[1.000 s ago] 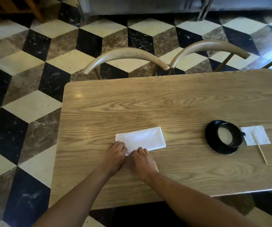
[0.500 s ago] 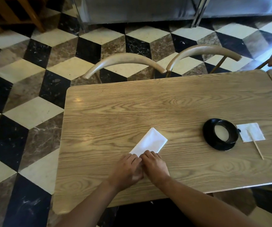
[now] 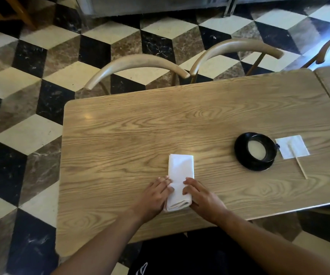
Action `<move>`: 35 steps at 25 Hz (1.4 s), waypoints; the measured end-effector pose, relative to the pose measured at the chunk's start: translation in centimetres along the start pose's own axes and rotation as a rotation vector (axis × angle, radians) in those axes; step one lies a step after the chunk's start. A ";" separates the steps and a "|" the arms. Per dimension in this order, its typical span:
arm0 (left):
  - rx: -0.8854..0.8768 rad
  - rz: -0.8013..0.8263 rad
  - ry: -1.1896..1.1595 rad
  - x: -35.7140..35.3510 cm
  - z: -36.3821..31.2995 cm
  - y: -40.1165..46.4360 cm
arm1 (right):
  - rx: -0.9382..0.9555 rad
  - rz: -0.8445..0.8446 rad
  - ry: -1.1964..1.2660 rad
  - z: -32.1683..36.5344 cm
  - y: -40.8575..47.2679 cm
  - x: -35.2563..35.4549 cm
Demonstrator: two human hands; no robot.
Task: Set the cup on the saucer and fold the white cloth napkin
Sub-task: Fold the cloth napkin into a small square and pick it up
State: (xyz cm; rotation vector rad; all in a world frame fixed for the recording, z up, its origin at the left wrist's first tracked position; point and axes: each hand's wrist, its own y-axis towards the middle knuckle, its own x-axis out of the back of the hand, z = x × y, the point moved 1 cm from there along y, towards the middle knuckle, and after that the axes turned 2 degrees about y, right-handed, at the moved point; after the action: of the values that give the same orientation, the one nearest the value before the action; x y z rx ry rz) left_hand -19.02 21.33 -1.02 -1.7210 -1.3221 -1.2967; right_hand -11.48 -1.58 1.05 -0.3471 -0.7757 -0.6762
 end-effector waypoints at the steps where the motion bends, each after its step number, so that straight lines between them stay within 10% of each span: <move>1: -0.030 -0.017 -0.013 -0.2 -0.1 0.4 | 0.013 0.011 -0.017 -0.4 -0.1 0.4; 35: -0.155 -0.014 -0.188 -1.2 -1.1 1.7 | 0.136 0.264 -0.088 -4.9 -0.4 3.0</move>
State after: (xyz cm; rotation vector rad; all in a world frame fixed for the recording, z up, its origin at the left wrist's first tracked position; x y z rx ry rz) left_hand -17.80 19.45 -1.58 -1.9850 -1.3692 -1.3007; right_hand -7.60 -5.66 0.00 -0.3497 -0.8377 -0.3608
